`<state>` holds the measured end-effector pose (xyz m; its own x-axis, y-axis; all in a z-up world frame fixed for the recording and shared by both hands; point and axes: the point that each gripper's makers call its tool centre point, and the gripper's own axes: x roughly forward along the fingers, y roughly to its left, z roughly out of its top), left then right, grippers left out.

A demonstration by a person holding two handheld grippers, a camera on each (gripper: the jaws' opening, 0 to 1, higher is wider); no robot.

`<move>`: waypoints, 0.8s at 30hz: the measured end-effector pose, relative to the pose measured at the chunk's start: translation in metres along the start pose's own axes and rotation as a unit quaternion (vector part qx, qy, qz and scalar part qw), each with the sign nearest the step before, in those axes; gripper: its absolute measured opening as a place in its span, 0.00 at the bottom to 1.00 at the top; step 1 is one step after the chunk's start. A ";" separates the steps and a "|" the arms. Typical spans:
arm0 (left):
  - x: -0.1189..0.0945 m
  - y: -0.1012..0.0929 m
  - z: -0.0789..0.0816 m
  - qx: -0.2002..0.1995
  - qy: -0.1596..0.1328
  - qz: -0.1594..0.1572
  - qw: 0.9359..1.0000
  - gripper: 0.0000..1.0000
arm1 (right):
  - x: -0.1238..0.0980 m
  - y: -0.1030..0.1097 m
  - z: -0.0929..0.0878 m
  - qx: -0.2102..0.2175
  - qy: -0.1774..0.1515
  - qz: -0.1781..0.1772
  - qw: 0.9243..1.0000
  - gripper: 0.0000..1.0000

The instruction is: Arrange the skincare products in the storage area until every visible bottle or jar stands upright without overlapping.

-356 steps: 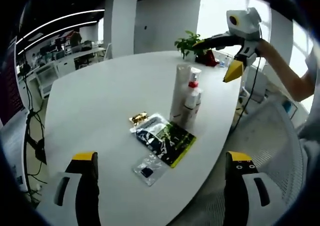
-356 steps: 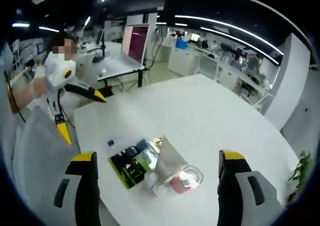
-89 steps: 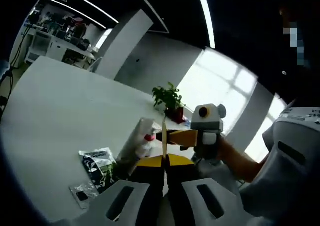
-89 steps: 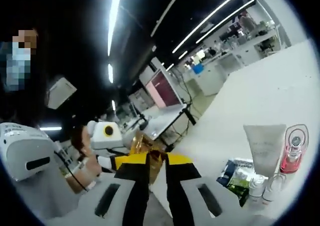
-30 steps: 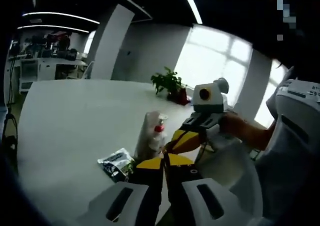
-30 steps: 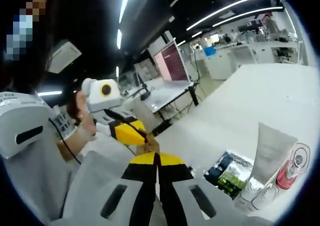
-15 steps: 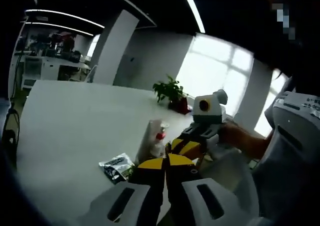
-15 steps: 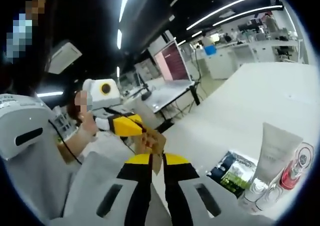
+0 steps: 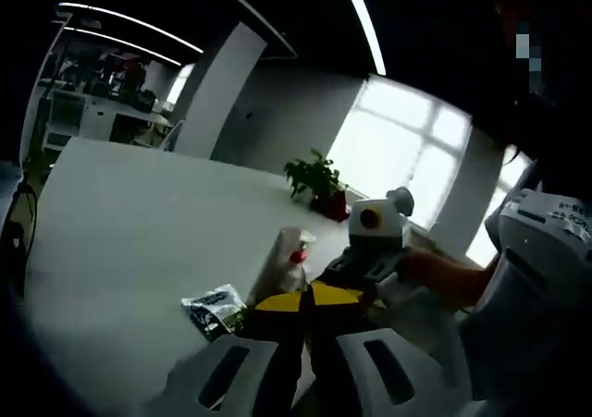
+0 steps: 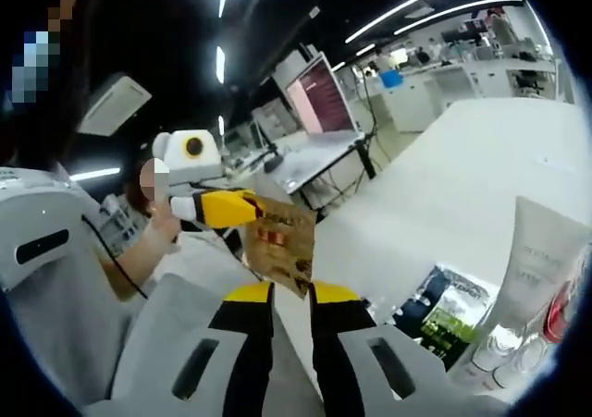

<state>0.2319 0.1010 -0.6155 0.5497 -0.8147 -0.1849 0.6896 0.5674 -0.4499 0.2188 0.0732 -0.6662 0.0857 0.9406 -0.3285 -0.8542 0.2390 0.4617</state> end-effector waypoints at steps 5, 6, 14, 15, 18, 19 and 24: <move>0.000 0.005 -0.001 0.000 0.003 0.004 1.000 0.00 | 0.005 -0.007 -0.002 -0.001 0.006 -0.010 1.000 0.17; 0.001 0.007 -0.002 0.002 0.005 0.008 1.000 0.00 | 0.005 -0.005 -0.002 0.002 0.005 -0.005 1.000 0.15; 0.001 0.027 -0.006 -0.007 0.008 0.023 1.000 0.00 | 0.012 -0.011 -0.004 0.008 0.017 -0.009 1.000 0.05; 0.001 0.030 -0.007 -0.009 0.010 0.025 1.000 0.00 | 0.013 -0.011 -0.004 0.008 0.017 -0.009 1.000 0.04; 0.003 0.040 -0.010 -0.007 0.016 0.036 0.999 0.00 | 0.018 -0.012 -0.005 0.009 0.024 -0.010 1.000 0.02; 0.004 0.045 -0.012 -0.005 0.021 0.042 0.999 0.00 | 0.020 -0.013 -0.006 0.007 0.027 -0.010 1.000 0.02; 0.010 0.070 -0.021 0.007 0.045 0.065 0.997 0.00 | 0.031 -0.017 -0.007 -0.009 0.041 -0.013 0.999 0.01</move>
<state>0.2755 0.1300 -0.6667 0.5908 -0.7409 -0.3193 0.6214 0.6703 -0.4056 0.2320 0.0968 -0.6903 0.0655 0.9112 -0.4067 -0.8614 0.2574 0.4379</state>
